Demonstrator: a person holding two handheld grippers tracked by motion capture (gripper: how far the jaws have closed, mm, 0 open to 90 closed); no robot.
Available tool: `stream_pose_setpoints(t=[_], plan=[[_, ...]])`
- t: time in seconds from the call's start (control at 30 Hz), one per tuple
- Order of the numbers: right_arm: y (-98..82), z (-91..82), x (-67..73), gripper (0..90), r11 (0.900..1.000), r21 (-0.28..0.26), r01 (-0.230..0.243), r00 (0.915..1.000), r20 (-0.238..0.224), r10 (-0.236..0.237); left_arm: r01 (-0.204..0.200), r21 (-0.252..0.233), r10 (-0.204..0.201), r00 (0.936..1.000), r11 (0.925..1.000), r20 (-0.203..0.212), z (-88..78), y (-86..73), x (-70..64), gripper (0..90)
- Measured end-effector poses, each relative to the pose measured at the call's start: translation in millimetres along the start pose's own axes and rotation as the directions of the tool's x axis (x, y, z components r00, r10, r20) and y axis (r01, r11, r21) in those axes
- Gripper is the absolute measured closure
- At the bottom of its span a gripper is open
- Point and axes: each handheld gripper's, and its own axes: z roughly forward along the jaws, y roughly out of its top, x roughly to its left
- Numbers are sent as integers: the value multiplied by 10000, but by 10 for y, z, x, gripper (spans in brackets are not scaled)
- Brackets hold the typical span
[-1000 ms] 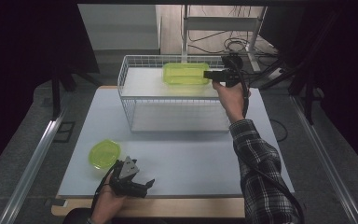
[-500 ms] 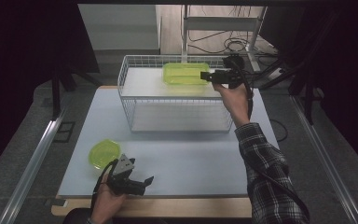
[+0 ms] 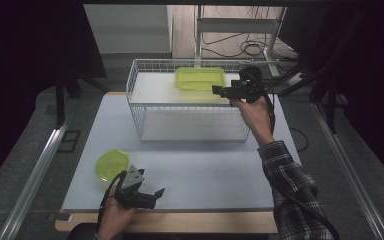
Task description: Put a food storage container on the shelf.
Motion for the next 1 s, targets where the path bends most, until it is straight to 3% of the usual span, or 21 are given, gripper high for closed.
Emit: stream_pose_setpoints(t=[0.53,0.77,1.0], plan=[[-353,-219,154,67,9923,289,1208,9921,-379,-1197,-199,137,200,9998,9997,-72,7,7,-12,30],[-565,-371,229,23,9794,250,2003,9783,-585,-1986,-214,105,215,9997,9997,-86,7,7,-18,31],[-824,-511,284,16,9766,323,2124,9757,-624,-2102,-344,129,346,9994,9993,-102,10,4,-26,31]])
